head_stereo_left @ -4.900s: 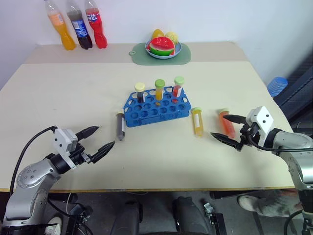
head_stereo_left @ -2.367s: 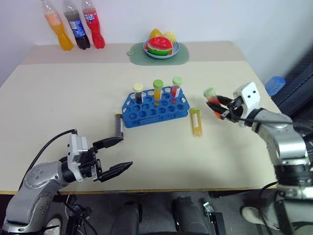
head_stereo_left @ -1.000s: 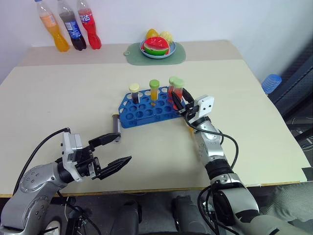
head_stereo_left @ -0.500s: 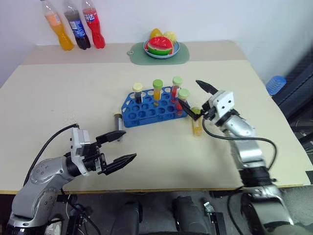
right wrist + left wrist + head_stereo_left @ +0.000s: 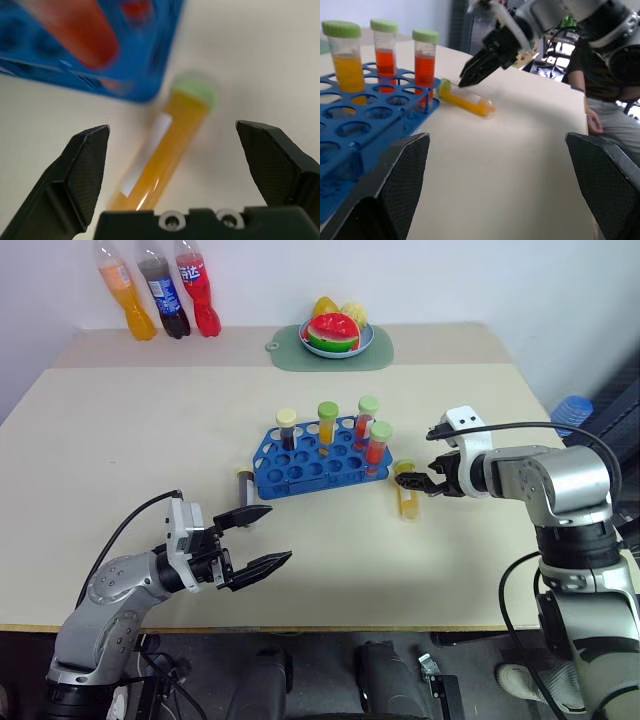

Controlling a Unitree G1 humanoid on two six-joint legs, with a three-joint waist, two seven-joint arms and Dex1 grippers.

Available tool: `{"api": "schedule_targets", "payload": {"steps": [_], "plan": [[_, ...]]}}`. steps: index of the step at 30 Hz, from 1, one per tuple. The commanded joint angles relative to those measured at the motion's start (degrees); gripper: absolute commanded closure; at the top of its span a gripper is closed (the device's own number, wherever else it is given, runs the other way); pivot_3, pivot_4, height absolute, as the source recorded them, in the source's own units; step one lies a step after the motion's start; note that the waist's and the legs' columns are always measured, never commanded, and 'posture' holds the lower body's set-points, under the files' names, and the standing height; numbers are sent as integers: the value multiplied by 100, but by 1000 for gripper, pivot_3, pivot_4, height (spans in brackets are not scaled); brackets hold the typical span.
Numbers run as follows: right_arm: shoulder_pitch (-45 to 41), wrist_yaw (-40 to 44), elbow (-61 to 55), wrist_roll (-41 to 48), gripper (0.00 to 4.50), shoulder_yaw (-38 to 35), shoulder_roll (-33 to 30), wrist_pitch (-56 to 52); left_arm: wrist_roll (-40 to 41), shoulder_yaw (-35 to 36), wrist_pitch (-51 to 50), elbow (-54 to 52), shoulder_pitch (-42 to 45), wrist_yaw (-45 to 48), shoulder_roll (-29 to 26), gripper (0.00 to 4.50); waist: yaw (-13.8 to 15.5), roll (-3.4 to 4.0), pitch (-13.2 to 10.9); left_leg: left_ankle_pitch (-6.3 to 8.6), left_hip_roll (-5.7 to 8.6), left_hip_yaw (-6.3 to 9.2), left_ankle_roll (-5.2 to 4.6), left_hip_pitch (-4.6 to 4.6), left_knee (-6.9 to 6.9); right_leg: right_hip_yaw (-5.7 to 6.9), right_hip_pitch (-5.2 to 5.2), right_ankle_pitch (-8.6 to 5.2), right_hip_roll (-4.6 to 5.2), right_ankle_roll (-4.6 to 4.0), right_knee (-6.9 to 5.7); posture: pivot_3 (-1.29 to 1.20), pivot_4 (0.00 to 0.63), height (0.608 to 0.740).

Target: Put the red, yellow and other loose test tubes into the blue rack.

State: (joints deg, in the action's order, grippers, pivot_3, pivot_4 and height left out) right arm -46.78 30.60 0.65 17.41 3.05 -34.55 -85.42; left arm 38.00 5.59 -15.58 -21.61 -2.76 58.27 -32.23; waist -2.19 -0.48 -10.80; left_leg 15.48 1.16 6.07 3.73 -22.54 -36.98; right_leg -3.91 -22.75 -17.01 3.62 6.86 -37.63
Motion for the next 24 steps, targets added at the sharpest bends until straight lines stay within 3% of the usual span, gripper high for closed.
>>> {"api": "schedule_targets", "payload": {"steps": [1, 8, 12, 16, 17, 18, 22, 24], "plan": [[-260, -274, 331, -121, 49, 7, 61, -295, 43, 46, 27, -333, -100, -118, 17, 0, -1, 0, 0, 0, 0, 0, -1, -1, 1, 0, 0, 0, 0, 0, 2, 0, 150, 740], [-693, -578, 1328, -221, 49, 183, 653, -171, 18, 38, 58, -543, -349, -340, 115, 0, -52, -1, 1, 1, -3, -19, -2, 6, 1, 0, 2, 1, -5, 1, 2, 0, 150, 740], [-588, -481, 1258, -208, 1259, 385, 705, 93, 27, 106, 63, -648, -479, -432, 90, 0, -60, -4, 3, 1, -4, -22, -2, 6, -1, 0, 4, 2, -5, 1, 2, 0, 150, 740], [-229, -142, 697, -250, 3366, 855, 306, 691, 46, 157, 64, -696, -551, -489, 63, 0, -53, -4, 3, 1, -6, -22, -2, 7, 1, 0, 3, 2, -7, 1, 2, 0, 150, 740], [58, 234, 291, -307, 3636, 1101, -26, 1302, 48, 151, 62, -701, -552, -499, 62, 0, -39, -4, 3, 1, -6, -22, -2, 7, 1, 0, 3, 1, -7, 1, 2, 0, 150, 740], [369, 503, -68, -497, 3636, 1336, -357, 2076, 51, 148, 61, -701, -548, -504, 60, 0, -24, -5, 3, 1, -5, -22, -3, 7, 1, 0, 5, 1, -6, 2, 5, 0, 150, 740], [1940, 855, -213, -1748, 3636, 1712, -1564, 6735, 90, 169, -2, -649, -416, -482, 3, 0, 66, -11, 5, 7, 1, -10, -9, 10, -9, 22, 44, 5, 2, 20, 47, 0, 150, 740], [2318, 1585, -213, -1265, 3636, 1428, -1724, 7105, 114, 204, -32, -595, -349, -436, -49, 0, 71, -13, 5, 7, 9, -17, -10, 11, -17, 18, 53, 11, 9, 29, 55, 0, 150, 740]]}}
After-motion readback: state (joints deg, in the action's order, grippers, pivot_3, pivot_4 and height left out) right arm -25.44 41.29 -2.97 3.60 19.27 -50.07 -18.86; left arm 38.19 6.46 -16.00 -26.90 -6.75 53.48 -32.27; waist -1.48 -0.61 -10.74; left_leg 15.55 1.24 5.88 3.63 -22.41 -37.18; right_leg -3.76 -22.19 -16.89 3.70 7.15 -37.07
